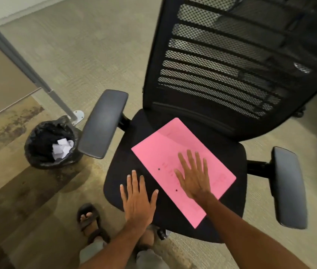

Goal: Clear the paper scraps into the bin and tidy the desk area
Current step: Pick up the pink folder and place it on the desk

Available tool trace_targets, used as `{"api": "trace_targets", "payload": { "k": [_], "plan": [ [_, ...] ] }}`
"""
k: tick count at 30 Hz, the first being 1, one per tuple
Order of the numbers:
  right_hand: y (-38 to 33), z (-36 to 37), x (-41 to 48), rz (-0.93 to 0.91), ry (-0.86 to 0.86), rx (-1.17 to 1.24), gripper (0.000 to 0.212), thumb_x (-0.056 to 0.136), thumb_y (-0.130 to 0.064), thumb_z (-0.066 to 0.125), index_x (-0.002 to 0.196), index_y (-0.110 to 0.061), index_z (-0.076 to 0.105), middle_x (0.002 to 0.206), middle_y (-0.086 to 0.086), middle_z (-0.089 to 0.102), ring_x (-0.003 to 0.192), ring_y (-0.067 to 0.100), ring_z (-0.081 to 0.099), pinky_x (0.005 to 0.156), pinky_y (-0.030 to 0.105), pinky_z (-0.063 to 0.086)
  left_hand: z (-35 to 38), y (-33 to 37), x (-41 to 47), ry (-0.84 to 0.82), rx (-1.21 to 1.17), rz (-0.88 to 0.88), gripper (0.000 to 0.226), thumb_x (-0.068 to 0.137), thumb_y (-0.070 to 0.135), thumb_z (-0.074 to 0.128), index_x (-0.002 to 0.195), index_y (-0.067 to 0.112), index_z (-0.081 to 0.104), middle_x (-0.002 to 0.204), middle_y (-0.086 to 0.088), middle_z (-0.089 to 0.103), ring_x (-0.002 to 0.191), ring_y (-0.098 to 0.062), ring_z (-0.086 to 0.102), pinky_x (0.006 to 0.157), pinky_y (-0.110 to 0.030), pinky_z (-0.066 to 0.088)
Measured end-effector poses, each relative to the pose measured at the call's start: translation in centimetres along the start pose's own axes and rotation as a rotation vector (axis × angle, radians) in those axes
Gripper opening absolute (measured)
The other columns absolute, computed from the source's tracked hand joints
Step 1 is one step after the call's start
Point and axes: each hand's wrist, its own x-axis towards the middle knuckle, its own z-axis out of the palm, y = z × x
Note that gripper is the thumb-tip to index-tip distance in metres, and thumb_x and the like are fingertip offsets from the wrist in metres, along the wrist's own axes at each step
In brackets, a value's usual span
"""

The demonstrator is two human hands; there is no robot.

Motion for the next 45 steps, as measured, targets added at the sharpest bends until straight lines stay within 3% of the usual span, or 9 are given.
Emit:
{"api": "trace_targets", "payload": {
  "k": [4, 9, 16, 23, 28, 32, 36, 41, 45],
  "plan": [
    [3.7, -0.8, 0.5, 0.042, 0.014, 0.000, 0.061, 0.097, -0.055, 0.011, 0.148, -0.034, -0.013, 0.158, 0.001, -0.017, 0.146, 0.028, -0.013, 0.119, 0.050, -0.005, 0.7, 3.4, -0.5, 0.002, -0.055, -0.003, 0.074, 0.095, 0.056, 0.035, 0.151, 0.011, 0.017, 0.162, -0.012, 0.003, 0.149, -0.029, 0.000, 0.119, -0.046, -0.003],
    [7.6, -0.9, 1.4, 0.174, -0.007, 0.078, 0.068, 0.096, -0.050, 0.035, 0.151, -0.028, 0.001, 0.161, 0.010, 0.004, 0.147, 0.034, 0.007, 0.117, 0.049, 0.014, 1.3, 6.6, -0.6, -0.030, -0.071, 0.004, 0.078, 0.094, 0.056, 0.039, 0.151, 0.007, 0.015, 0.161, -0.015, 0.004, 0.148, -0.032, 0.009, 0.120, -0.043, 0.009],
    [9.5, -0.9, 2.6, 0.302, -0.145, 0.305, 0.082, 0.089, -0.050, 0.054, 0.150, -0.028, 0.004, 0.158, 0.013, 0.018, 0.144, 0.037, 0.020, 0.116, 0.053, 0.021, 1.8, 8.2, 0.5, -0.111, -0.108, -0.094, 0.074, 0.094, 0.050, 0.044, 0.149, 0.009, 0.015, 0.157, -0.018, 0.006, 0.139, -0.032, 0.023, 0.112, -0.042, 0.028],
    [9.3, -1.0, 2.8, 0.462, -0.174, 0.380, 0.090, 0.082, -0.043, 0.068, 0.148, -0.019, 0.013, 0.144, 0.022, 0.032, 0.132, 0.040, 0.032, 0.104, 0.052, 0.038, 0.5, 8.5, 2.0, 0.014, -0.542, -0.148, 0.065, 0.090, 0.005, 0.061, 0.143, 0.001, 0.023, 0.144, -0.015, 0.025, 0.124, -0.032, 0.046, 0.103, -0.044, 0.047],
    [9.4, -0.6, 2.1, 0.577, -0.156, 0.516, 0.077, 0.082, -0.041, 0.069, 0.142, -0.016, 0.028, 0.138, 0.023, 0.036, 0.127, 0.040, 0.038, 0.103, 0.052, 0.041, 0.1, 7.2, 3.5, 0.050, -0.603, -0.214, 0.068, 0.089, 0.000, 0.061, 0.145, 0.000, 0.022, 0.143, -0.018, 0.033, 0.131, -0.032, 0.041, 0.108, -0.045, 0.041],
    [9.3, -0.2, 1.4, 0.630, -0.182, 0.611, 0.071, 0.081, -0.041, 0.072, 0.134, -0.010, 0.037, 0.134, 0.021, 0.040, 0.120, 0.039, 0.046, 0.098, 0.050, 0.046, 0.0, 6.5, 4.3, 0.003, -0.896, -0.404, 0.060, 0.088, -0.002, 0.061, 0.140, 0.004, 0.033, 0.126, -0.017, 0.058, 0.114, -0.032, 0.059, 0.086, -0.048, 0.056],
    [9.2, 0.3, 0.6, 0.678, -0.158, 0.778, 0.065, 0.079, -0.035, 0.075, 0.126, -0.007, 0.040, 0.119, 0.018, 0.055, 0.106, 0.035, 0.058, 0.089, 0.048, 0.053, -0.3, 5.7, 4.8, 0.004, -1.030, -0.451, 0.028, 0.087, 0.000, 0.064, 0.104, 0.020, 0.054, 0.103, -0.002, 0.065, 0.078, -0.007, 0.062, 0.052, -0.015, 0.048],
    [8.4, 0.8, -0.4, 0.737, -0.109, 1.000, 0.049, 0.082, -0.032, 0.072, 0.117, -0.012, 0.046, 0.093, 0.002, 0.053, 0.073, 0.014, 0.054, 0.051, 0.026, 0.043, -1.1, 4.8, 4.9, -0.067, -1.171, -0.439, 0.036, 0.092, 0.006, 0.058, 0.122, 0.024, 0.053, 0.106, 0.002, 0.064, 0.091, -0.015, 0.064, 0.068, -0.034, 0.056],
    [7.9, 1.1, -1.4, 0.717, -0.111, 1.103, 0.036, 0.085, -0.030, 0.068, 0.111, -0.015, 0.049, 0.099, 0.006, 0.060, 0.077, 0.017, 0.059, 0.053, 0.026, 0.045, -1.7, 3.8, 4.8, -0.064, -1.185, -0.446, 0.038, 0.093, 0.004, 0.053, 0.124, 0.025, 0.053, 0.110, 0.000, 0.065, 0.097, -0.020, 0.064, 0.082, -0.045, 0.056]
  ]
}}
